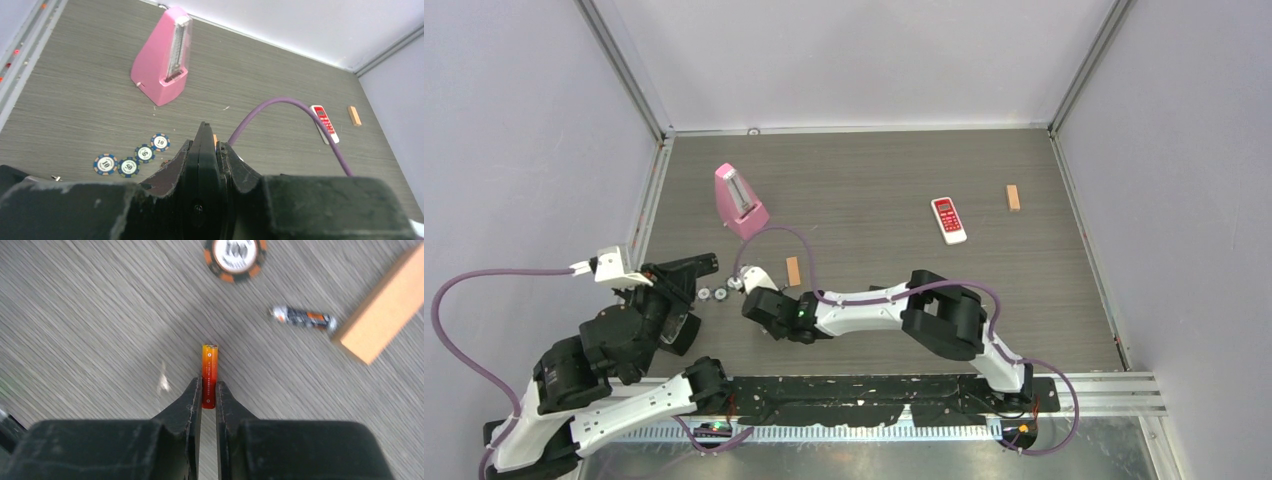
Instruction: Load the batteries into the remote control
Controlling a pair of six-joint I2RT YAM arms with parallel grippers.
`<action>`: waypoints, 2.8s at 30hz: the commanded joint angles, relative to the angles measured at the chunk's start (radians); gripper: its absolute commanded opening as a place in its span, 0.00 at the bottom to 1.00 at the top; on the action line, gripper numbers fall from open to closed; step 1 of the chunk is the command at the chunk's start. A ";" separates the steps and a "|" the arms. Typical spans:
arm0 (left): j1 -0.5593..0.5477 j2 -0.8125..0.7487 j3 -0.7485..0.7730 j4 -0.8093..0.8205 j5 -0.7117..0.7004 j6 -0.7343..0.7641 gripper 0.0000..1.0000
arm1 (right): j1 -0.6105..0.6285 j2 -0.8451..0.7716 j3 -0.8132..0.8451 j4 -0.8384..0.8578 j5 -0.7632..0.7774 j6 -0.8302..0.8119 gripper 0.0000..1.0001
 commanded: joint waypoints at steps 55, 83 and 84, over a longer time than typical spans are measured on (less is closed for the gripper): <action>0.449 0.403 -0.516 0.947 1.429 -0.646 0.00 | -0.041 -1.065 -0.421 -0.363 -0.132 -0.198 0.11; 0.471 0.367 -0.572 1.028 1.513 -0.642 0.00 | -0.038 -0.985 -0.412 -0.425 -0.107 -0.199 0.11; 0.472 0.368 -0.567 1.021 1.517 -0.633 0.00 | -0.038 -0.987 -0.412 -0.429 -0.107 -0.200 0.12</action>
